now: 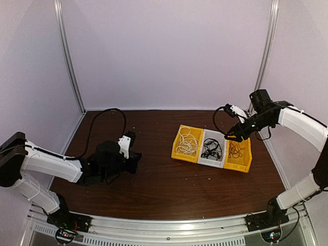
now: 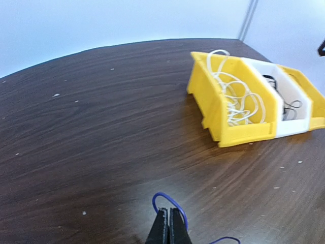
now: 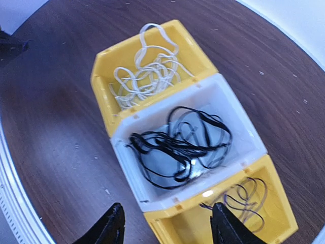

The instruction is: Untangle the cables

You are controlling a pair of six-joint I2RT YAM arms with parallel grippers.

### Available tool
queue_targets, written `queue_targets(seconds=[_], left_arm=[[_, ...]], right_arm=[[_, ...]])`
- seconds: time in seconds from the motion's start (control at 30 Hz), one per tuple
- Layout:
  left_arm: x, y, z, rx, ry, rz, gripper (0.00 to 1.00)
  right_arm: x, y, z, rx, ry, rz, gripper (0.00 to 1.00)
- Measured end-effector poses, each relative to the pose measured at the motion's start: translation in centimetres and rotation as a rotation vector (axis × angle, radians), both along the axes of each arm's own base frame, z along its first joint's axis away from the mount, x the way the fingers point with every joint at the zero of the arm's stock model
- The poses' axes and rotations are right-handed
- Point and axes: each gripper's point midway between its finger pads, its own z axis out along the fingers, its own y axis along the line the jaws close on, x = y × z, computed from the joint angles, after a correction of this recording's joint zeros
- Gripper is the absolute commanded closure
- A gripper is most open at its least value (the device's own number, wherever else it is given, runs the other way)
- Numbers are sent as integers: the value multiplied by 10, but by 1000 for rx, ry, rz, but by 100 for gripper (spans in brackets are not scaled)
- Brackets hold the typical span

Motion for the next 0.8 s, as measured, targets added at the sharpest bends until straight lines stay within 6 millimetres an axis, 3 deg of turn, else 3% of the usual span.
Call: queue_targets(seconds=[0.17,0.4,0.5,0.53,0.63,0.8], left_arm=[[-14,-29,26,-116,-10,-158,100],[-25,-45,61,-267,-25,-247,100],[-27,-51,73,-308,-23,-271,100],[-29,-54,84,-342,-27,-288,100],[-32,-54,94,-369,-31,-300,100],[-35,-52,105,-398,-43,-307,100]], right_arm=[[-34,82,-3,81,19,287,40],[-66,169,14,226,-83,568,35],[-72,200,3,243,-71,644,33],[-76,221,-11,247,-52,691,33],[-88,238,-19,252,-30,742,32],[-103,262,-14,284,-39,817,31]])
